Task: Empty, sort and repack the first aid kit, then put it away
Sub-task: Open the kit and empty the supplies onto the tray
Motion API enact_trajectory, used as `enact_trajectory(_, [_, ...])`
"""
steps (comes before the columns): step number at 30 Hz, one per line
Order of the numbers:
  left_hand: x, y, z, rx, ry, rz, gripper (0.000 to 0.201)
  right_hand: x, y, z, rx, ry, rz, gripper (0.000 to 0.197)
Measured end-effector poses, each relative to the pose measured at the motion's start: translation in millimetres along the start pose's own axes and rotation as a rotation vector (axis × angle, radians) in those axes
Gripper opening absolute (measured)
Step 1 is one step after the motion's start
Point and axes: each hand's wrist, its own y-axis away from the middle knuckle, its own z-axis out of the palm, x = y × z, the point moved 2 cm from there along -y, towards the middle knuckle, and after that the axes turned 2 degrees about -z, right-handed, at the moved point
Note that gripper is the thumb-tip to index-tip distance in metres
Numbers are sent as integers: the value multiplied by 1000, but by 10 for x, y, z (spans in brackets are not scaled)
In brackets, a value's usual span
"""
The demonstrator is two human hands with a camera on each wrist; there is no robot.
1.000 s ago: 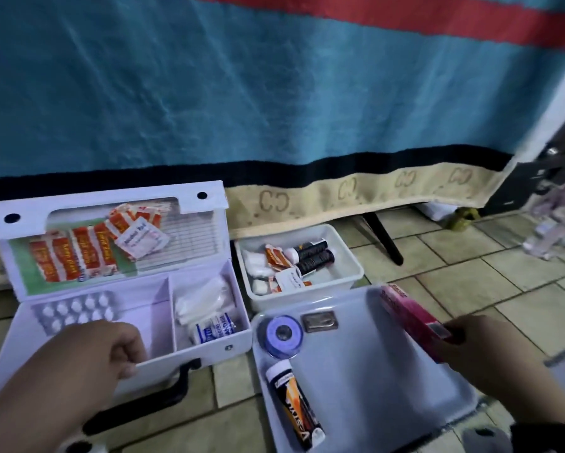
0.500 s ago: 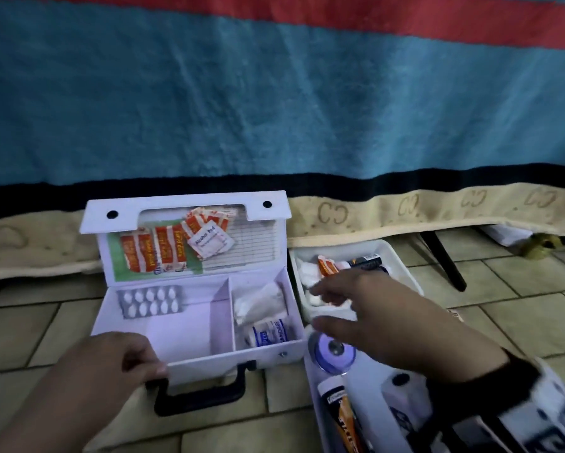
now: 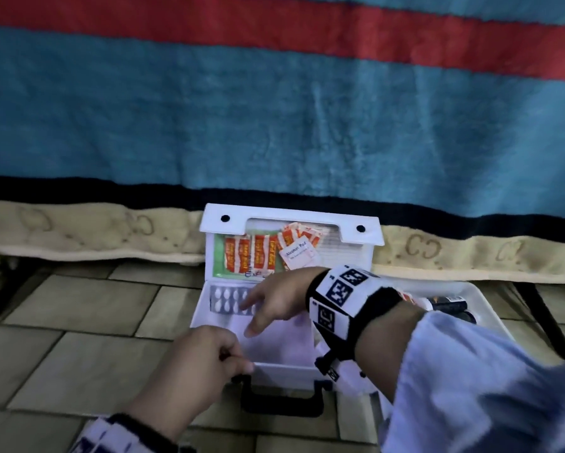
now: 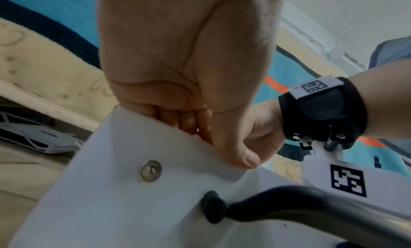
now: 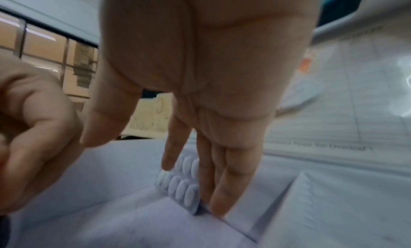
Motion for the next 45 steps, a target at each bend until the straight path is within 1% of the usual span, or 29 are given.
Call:
enact_trajectory(2, [12,1,-8,10,-5,-2,31,-10,-57,3,5,28,-3,62])
enact_trajectory(4, [13,-5,-16,19,3,2,34,0,-90,-14,28,54,5,57])
enact_trajectory(7, [4,-4,-24,21,1,1,34,16,-116,-12,36,-20,9,50])
enact_trajectory(9, [5,0,-35,19,1,6,33,-19,-134,10,40,3,-3,49])
enact_trajectory(10, [4,-1,-37,17,3,10,34,-39,-138,17,78,14,-10,48])
enact_trajectory(12, [0,1,-37,7,12,16,33,-64,-115,8,202,-19,-21,37])
enact_trajectory(14, [-5,10,-37,-12,29,18,27,-68,12,-31,338,-14,-52,25])
enact_trajectory(16, [6,19,-43,-15,33,13,20,-23,301,-87,487,-35,-84,18])
enact_trajectory(18, [37,23,-65,-14,2,16,21,97,739,-132,647,-90,-74,16])
enact_trajectory(19, [64,21,-71,-19,-28,24,22,211,975,-120,724,-158,-42,15])
enact_trajectory(21, [129,27,-73,-28,-115,49,23,497,1477,-9,898,-398,39,12])
enact_trajectory(22, [178,37,-64,-29,-152,71,24,668,1730,88,1007,-516,97,11])
enact_trajectory(24, [298,54,-21,-51,-210,146,29,979,2186,341,1218,-667,242,12])
enact_trajectory(25, [372,62,11,-81,-239,188,32,1107,2372,506,1290,-719,332,13])
enact_trajectory(26, [444,68,44,-109,-258,228,33,1206,2517,668,1331,-743,432,14])
enact_trajectory(27, [510,63,76,-131,-263,256,32,1287,2617,840,1335,-730,548,15])
enact_trajectory(29, [617,38,128,-160,-268,276,26,1414,2693,1163,1257,-676,725,13])
enact_trajectory(30, [643,21,148,-160,-271,277,29,1462,2688,1304,1208,-661,780,12])
enact_trajectory(31, [658,5,164,-162,-278,279,37,1494,2658,1422,1166,-656,815,10])
enact_trajectory(32, [663,-10,173,-170,-281,278,43,1522,2618,1526,1134,-664,827,14])
enact_trajectory(33, [661,-27,175,-179,-273,268,46,1557,2575,1626,1107,-666,834,23])
enact_trajectory(35, [650,-53,171,-195,-250,238,46,1669,2488,1794,1062,-629,844,36])
enact_trajectory(36, [641,-60,173,-201,-250,222,46,1720,2456,1842,1037,-598,858,35])
enact_trajectory(38, [641,-63,183,-197,-261,189,46,1835,2421,1896,968,-510,890,25])
enact_trajectory(40, [649,-60,203,-181,-257,172,44,1903,2403,1902,873,-388,916,27])
enact_trajectory(41, [660,-50,208,-177,-255,168,44,1923,2399,1896,851,-352,925,26])
enact_trajectory(43, [672,-29,206,-164,-253,164,44,1950,2383,1887,840,-284,941,12])
enact_trajectory(45, [671,-13,202,-150,-251,157,44,1968,2342,1890,822,-265,941,12])
